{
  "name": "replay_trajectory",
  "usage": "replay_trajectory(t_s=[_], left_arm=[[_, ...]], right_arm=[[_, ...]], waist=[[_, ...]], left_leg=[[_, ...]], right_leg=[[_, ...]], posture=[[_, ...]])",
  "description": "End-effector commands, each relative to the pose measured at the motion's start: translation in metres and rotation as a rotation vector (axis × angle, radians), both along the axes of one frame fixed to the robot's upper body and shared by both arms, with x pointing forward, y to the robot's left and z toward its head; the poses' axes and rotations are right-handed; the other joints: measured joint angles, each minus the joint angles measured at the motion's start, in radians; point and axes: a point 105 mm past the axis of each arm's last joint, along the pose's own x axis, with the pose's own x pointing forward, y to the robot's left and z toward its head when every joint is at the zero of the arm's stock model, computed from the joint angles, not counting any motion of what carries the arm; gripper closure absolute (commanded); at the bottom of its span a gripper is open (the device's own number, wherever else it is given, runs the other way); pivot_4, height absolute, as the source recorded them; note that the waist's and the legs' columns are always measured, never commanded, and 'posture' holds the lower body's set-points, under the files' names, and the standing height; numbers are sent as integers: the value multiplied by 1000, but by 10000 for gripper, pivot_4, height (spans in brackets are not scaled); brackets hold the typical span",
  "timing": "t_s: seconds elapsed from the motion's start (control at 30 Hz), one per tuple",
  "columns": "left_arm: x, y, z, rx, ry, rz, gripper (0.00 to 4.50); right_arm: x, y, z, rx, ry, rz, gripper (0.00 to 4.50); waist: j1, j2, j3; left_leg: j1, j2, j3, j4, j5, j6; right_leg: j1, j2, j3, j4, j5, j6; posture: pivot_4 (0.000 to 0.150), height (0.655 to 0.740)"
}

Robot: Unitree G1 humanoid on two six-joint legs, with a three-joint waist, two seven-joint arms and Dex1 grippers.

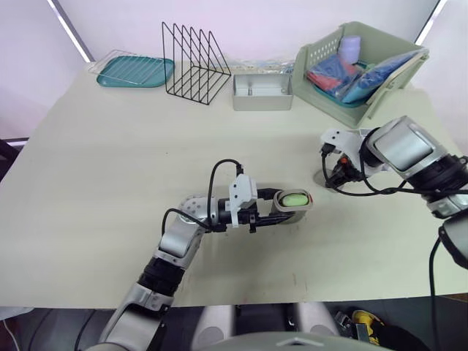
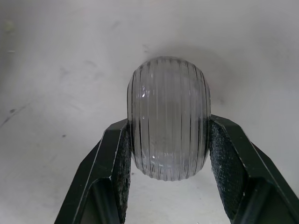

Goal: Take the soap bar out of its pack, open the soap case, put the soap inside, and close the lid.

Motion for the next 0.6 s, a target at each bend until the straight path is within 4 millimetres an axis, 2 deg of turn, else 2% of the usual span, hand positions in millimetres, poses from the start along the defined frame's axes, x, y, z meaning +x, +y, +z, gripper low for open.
replay_trajectory(t_s=[0.03, 0.2, 0.3, 0.47, 0.6], left_arm=[[-2, -1, -2, 15, -3, -12, 25911], [1, 0, -3, 15, -3, -5, 25911], [1, 0, -4, 15, -1, -2, 25911], [4, 1, -4, 13, -3, 3, 25911], [6, 1, -3, 12, -6, 5, 25911]], right_arm=[[-2, 11, 40, 43, -93, 164, 27166], [-24, 27, 69, 90, -106, 407, 27166], [-48, 46, 81, 157, -87, 544, 27166], [-74, 60, 77, 165, -58, 656, 27166], [-81, 67, 72, 173, -54, 685, 27166]], waist=[[0, 0, 0], [0, 0, 0], [1, 0, 0], [4, 0, 0], [3, 0, 0]], left_leg=[[0, 0, 0, 0, 0, 0], [0, 0, 0, 0, 0, 0], [0, 0, 0, 0, 0, 0], [0, 0, -1, 0, 0, 0], [0, 0, -1, 0, 0, 0]], right_leg=[[0, 0, 0, 0, 0, 0], [0, 0, 0, 0, 0, 0], [0, 0, 0, 0, 0, 0], [0, 0, 0, 0, 0, 0], [0, 0, 0, 0, 0, 0]], posture=[[1500, 7400], [1500, 7400], [1500, 7400], [1500, 7400], [1500, 7400]])
